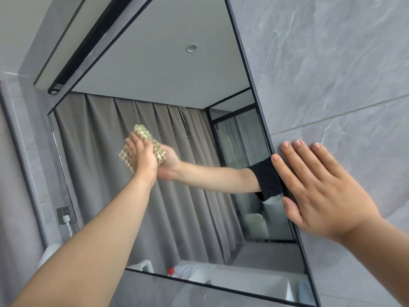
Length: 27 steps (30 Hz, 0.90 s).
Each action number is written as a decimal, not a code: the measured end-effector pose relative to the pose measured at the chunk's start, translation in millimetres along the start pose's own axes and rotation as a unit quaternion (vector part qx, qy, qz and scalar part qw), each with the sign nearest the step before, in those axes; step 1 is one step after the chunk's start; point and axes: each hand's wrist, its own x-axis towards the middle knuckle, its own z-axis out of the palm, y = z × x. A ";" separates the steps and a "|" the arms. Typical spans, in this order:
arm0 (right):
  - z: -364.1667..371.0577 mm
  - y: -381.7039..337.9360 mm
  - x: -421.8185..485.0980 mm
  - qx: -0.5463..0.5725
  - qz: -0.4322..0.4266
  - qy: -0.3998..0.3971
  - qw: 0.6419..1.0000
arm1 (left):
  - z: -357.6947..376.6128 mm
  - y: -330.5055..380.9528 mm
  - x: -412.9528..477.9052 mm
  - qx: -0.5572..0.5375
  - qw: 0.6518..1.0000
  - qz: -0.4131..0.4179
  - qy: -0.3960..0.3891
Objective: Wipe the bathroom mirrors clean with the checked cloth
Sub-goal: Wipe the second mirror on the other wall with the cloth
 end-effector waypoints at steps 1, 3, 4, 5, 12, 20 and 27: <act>0.0 -0.3 0.0 0.000 0.001 -0.001 1.000 | 2.8 17.7 -2.2 0.004 1.000 0.030 -0.007; 0.1 -0.5 0.4 -0.001 0.001 -0.003 1.000 | 6.8 48.8 -9.6 0.035 0.995 0.089 -0.017; -0.1 -0.5 0.5 -0.001 0.001 -0.004 1.000 | 8.3 63.3 -15.1 0.050 0.991 0.122 -0.024; -0.4 -0.5 0.8 0.000 0.001 -0.004 1.000 | 9.7 78.0 -22.0 0.063 0.985 0.160 -0.034; -0.6 0.0 0.3 -0.005 0.001 -0.006 1.000 | 29.3 145.2 -81.7 0.123 0.871 0.467 -0.092; -0.7 -0.5 0.8 -0.001 0.001 -0.007 1.000 | 29.7 164.6 -99.1 0.002 0.952 0.303 0.049; -1.1 -0.5 0.5 0.002 0.004 0.000 1.000 | 48.5 167.0 -108.7 0.107 0.925 0.365 -0.019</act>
